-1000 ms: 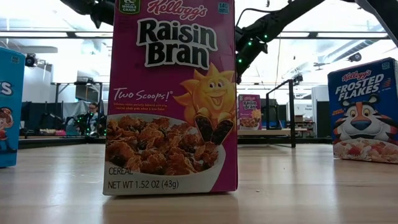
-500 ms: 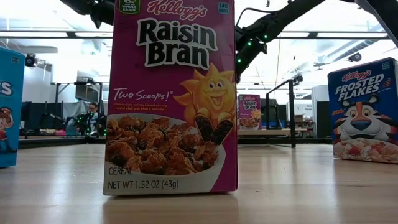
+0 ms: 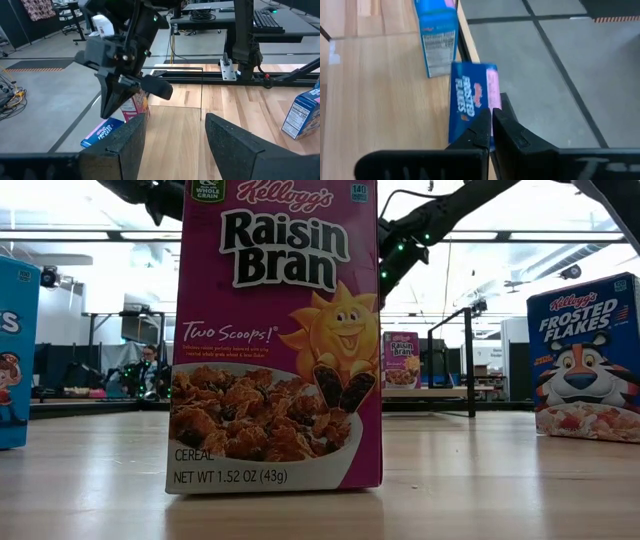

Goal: Stack cereal on shelf
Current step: Put the top dark blue cereal box on the shelf Adjust the dark blue cereal box

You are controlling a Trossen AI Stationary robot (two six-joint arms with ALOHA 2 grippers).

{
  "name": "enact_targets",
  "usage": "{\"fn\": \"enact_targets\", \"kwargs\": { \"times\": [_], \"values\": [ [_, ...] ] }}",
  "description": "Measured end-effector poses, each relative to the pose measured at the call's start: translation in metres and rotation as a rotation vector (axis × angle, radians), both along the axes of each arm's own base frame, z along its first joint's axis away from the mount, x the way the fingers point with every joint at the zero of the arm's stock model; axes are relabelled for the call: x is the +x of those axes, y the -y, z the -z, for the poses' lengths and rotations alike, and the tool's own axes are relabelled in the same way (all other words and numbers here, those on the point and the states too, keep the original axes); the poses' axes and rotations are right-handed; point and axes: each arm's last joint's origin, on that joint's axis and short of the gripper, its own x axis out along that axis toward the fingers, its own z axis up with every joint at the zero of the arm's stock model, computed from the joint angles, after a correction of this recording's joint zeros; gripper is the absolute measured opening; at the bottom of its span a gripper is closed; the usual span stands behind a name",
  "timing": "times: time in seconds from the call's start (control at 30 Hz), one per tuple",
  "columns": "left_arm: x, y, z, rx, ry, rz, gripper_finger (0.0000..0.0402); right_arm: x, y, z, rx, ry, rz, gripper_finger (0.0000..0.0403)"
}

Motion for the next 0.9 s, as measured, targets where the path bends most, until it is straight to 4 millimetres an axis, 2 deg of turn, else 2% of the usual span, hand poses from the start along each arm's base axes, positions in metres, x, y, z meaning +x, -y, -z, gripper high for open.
{"fn": "enact_targets", "kwargs": {
  "times": [0.1,0.4,0.9],
  "values": [
    [0.0,0.0,0.0,0.0,0.0,0.0,0.0188,0.004,-0.007,-0.005,0.007,0.005,-0.03,0.0009],
    [0.0,0.0,0.0,0.0,0.0,0.0,0.0188,0.014,-0.033,0.006,0.049,-0.105,-0.125,0.0009],
    [0.0,0.0,0.0,0.0,-0.001,0.001,0.0188,0.011,-0.027,0.013,0.023,-0.146,-0.066,0.0009]
  ]
}}
